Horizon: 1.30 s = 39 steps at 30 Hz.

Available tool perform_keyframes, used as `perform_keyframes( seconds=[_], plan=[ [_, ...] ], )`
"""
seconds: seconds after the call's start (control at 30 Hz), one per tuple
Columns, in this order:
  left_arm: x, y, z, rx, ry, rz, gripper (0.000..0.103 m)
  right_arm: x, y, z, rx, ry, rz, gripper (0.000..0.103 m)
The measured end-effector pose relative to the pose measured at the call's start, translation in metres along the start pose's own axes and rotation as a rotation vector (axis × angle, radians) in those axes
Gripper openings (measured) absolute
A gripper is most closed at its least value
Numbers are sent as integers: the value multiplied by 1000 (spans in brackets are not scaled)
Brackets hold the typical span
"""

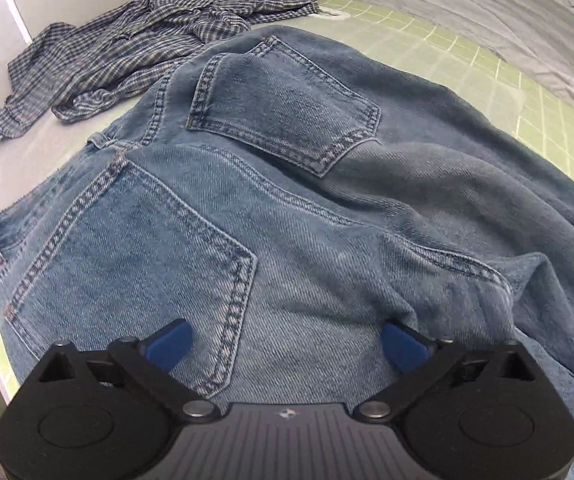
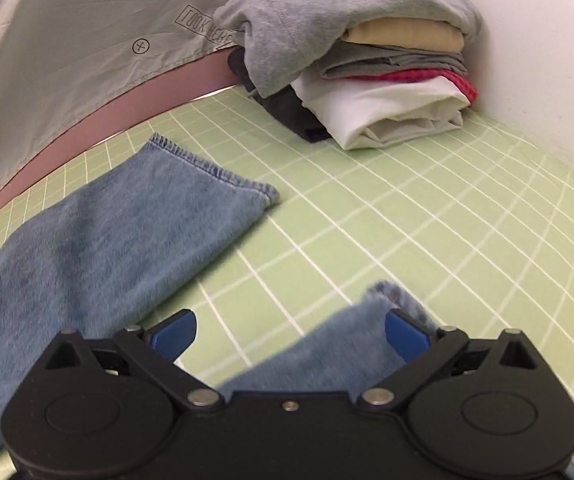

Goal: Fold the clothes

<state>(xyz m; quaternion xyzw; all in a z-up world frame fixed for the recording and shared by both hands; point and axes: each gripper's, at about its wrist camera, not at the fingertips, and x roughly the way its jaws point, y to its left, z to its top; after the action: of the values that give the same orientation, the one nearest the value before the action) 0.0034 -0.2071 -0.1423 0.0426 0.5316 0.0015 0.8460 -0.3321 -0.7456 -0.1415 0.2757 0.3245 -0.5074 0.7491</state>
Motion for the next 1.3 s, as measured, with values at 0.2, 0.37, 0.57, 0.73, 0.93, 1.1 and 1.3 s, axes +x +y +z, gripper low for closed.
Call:
perform_keyframes(
  seconds=[0.2, 0.37, 0.57, 0.73, 0.93, 1.1, 1.3],
  plan=[
    [1, 7, -3, -74, 18, -8, 103, 49, 13, 34, -29, 43, 35, 79],
    [1, 5, -3, -96, 26, 11, 103, 61, 26, 48, -163, 42, 48, 34],
    [2, 9, -3, -97, 37, 8, 103, 49, 21, 48, -225, 12, 54, 10],
    [4, 16, -3, -103, 44, -11, 103, 38, 31, 34, -169, 21, -49, 10],
    [6, 21, 10, -43, 96, -31, 103, 24, 26, 24, -133, 26, -84, 15],
    [-19, 32, 34, -26, -27, -29, 103, 24, 39, 36, -134, 5, -76, 47],
    [-16, 25, 100, -78, -130, -52, 103, 39, 65, 56, -192, -4, -33, 65]
  ],
)
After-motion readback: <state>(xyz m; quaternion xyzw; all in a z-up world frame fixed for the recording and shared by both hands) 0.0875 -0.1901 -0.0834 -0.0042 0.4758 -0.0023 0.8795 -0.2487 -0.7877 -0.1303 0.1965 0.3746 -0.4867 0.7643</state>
